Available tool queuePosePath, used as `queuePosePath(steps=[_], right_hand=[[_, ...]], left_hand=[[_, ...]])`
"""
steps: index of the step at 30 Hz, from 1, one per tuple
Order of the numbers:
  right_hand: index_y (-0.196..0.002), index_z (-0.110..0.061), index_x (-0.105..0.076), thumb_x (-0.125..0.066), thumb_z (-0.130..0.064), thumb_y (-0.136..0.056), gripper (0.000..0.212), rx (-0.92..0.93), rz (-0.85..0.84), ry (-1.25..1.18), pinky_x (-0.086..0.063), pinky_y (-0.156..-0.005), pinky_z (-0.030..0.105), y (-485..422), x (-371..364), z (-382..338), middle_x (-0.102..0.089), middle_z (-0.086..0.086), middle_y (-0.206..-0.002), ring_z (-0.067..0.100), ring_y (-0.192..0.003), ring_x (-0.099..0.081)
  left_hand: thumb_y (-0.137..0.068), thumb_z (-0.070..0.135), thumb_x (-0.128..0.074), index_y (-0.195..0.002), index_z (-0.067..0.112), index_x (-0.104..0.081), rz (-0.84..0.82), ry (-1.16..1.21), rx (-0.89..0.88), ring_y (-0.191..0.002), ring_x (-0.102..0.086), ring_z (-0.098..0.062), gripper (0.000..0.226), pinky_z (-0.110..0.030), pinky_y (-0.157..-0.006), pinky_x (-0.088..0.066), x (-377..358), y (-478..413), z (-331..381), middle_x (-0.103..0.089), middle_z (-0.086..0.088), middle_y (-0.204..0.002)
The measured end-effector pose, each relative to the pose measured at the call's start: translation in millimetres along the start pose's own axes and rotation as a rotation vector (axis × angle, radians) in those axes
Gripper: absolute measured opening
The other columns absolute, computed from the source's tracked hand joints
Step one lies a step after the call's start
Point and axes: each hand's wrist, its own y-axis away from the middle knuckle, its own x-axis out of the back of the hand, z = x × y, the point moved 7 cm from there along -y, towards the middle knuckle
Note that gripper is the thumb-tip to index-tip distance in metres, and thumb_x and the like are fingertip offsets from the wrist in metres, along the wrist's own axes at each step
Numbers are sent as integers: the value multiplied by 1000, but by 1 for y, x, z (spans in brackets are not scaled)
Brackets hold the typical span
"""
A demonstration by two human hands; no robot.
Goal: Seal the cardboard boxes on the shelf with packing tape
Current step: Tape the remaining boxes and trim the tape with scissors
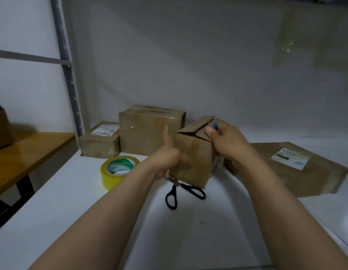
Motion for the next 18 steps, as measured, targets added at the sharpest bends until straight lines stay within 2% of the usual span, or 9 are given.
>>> queuePosePath(steps=[1,3,5,7,9,11,12,15,18], right_hand=[[-100,-13,-63,-44,-44,-104,36,-11,18,-53,-56,-83,45,1,-2,0,-65,8,-101,23,-89,-64],[-100,-13,-67,-41,-46,-104,42,-37,20,-133,-56,-90,52,2,-5,-5,-67,9,-101,28,-93,-66],[-104,-10,-70,-40,-45,-105,46,-54,-5,-173,-55,-91,53,4,-8,-13,-70,11,-101,29,-94,-67],[-104,-9,-71,-41,-43,-106,45,-37,-37,-201,-56,-91,52,6,-13,-22,-71,11,-102,27,-95,-67],[-103,-14,-73,-44,-41,-106,40,-22,-7,-305,-59,-85,43,5,-11,-27,-71,8,-101,23,-92,-68],[-99,-17,-72,-47,-37,-106,33,-59,122,-524,-61,-72,34,5,2,-20,-72,5,-96,19,-79,-69],[-94,-17,-71,-48,-35,-105,31,-69,200,-603,-61,-69,32,4,10,-16,-72,4,-92,17,-72,-68],[-84,-15,-69,-52,-31,-103,31,-84,311,-671,-56,-64,29,2,16,-1,-70,1,-79,13,-61,-60],[-82,-17,-67,-54,-34,-100,28,-60,350,-591,-52,-68,34,0,3,7,-68,-1,-74,13,-66,-62]], left_hand=[[-67,20,-91,-152,43,27,21,-29,-76,-148,-28,-27,147,-46,-118,-33,-6,4,5,-23,-2,-163],[-51,42,-99,-150,47,27,138,-157,-195,-152,-10,-25,160,-50,-122,-23,-12,13,12,1,5,-166],[-46,53,-97,-150,50,21,246,-249,-259,-152,-7,-25,158,-51,-122,-23,-13,15,15,5,6,-163],[-47,54,-96,-150,52,8,310,-287,-294,-148,-17,-29,147,-51,-119,-30,-8,15,17,-4,4,-158],[-53,48,-95,-147,47,-12,347,-233,-323,-138,-32,-26,126,-44,-113,-38,4,15,23,-17,2,-150],[-57,40,-96,-141,44,-27,340,-154,-331,-126,-40,-21,109,-38,-105,-43,22,14,27,-26,1,-142],[-55,41,-97,-137,46,-32,316,-119,-327,-123,-43,-20,104,-40,-103,-46,31,13,27,-31,3,-140],[-41,51,-99,-130,49,-41,202,70,-306,-117,-59,-19,106,-43,-94,-56,54,10,20,-49,4,-136],[-48,30,-99,-138,38,-43,123,250,-305,-102,-69,-10,106,-31,-76,-60,65,15,16,-60,7,-127]])
